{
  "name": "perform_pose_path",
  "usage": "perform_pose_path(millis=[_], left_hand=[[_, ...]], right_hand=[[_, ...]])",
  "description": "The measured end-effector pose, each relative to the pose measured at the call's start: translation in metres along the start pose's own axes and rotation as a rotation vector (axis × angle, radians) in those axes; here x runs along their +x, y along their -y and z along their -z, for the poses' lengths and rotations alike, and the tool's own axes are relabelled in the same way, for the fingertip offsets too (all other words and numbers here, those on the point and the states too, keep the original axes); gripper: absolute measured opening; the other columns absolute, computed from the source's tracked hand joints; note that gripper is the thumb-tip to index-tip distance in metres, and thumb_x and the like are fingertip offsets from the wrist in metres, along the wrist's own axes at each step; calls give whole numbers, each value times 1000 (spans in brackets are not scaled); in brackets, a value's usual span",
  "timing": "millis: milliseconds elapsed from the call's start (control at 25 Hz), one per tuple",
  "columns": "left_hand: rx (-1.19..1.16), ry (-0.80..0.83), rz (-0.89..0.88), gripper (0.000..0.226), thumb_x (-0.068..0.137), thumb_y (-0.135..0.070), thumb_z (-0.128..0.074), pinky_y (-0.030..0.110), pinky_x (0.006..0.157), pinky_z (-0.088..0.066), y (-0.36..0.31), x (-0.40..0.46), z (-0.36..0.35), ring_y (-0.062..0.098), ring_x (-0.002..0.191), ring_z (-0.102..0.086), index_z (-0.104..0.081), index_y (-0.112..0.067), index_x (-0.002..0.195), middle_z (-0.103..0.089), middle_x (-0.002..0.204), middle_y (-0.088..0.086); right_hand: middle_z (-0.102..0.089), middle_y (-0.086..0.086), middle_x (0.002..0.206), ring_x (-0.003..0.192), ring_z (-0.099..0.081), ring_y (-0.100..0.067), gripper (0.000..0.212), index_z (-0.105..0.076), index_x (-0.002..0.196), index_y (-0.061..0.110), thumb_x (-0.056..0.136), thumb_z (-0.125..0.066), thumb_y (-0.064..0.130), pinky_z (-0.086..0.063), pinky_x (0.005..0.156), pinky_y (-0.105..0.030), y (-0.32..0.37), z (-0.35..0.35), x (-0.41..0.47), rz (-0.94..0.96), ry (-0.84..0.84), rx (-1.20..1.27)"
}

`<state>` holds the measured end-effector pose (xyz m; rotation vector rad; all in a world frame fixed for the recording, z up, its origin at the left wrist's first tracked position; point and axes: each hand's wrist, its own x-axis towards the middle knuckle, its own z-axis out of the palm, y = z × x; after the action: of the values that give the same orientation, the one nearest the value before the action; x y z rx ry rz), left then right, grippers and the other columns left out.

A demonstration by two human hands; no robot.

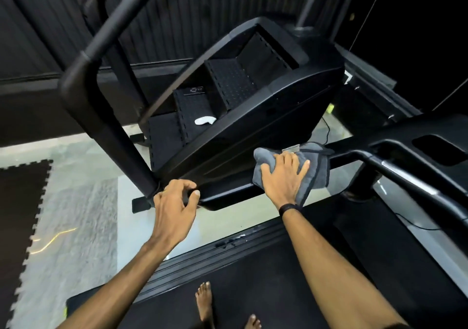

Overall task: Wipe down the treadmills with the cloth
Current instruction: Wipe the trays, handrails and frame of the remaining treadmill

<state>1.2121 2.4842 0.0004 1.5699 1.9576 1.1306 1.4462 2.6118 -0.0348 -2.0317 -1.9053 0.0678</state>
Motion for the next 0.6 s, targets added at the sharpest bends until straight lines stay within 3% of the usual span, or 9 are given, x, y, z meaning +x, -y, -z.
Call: perform_pose_path(millis=[120, 240, 400, 520, 600], left_hand=[[-1, 32, -1, 11, 94, -17, -65, 57, 92, -45, 12, 0, 14, 3, 73, -56, -60, -25, 101, -65, 101, -7], [-17, 101, -44, 16, 94, -16, -66, 57, 92, -46, 22, 12, 25, 4, 70, -55, -59, -29, 98, -63, 98, -9], [-42, 215, -187, 13, 92, -22, -60, 55, 90, -46, 52, 38, 55, 1, 79, -56, -57, -33, 96, -62, 98, -13], [-49, 285, -269, 11, 93, -30, -49, 47, 80, -48, 75, 54, 73, 6, 80, -56, -60, -30, 93, -62, 89, -15], [-107, 373, -269, 18, 101, -26, -44, 38, 67, -45, 90, 56, 75, 4, 67, -52, -60, -22, 95, -62, 80, -12]], right_hand=[[-51, -8, 138, 140, -36, -29, 41, -59, 123, 14, 94, -50, 41, 3, 121, -61, 15, -1, -15, -62, -29, 28], [-52, -6, 136, 137, -38, -28, 45, -60, 119, 16, 91, -37, 43, -1, 120, -63, 26, -4, -20, -93, -39, 6], [-55, -1, 123, 129, -42, -25, 56, -63, 110, 20, 83, -22, 47, -3, 120, -62, 72, -11, -39, -160, -82, -21], [-55, 0, 117, 125, -44, -25, 52, -63, 107, 21, 83, -26, 48, -4, 120, -62, 117, -26, -61, -103, -115, -39], [-54, 2, 118, 128, -42, -24, 50, -63, 109, 21, 84, -30, 49, -1, 121, -61, 145, -29, -81, -132, -84, 0]])
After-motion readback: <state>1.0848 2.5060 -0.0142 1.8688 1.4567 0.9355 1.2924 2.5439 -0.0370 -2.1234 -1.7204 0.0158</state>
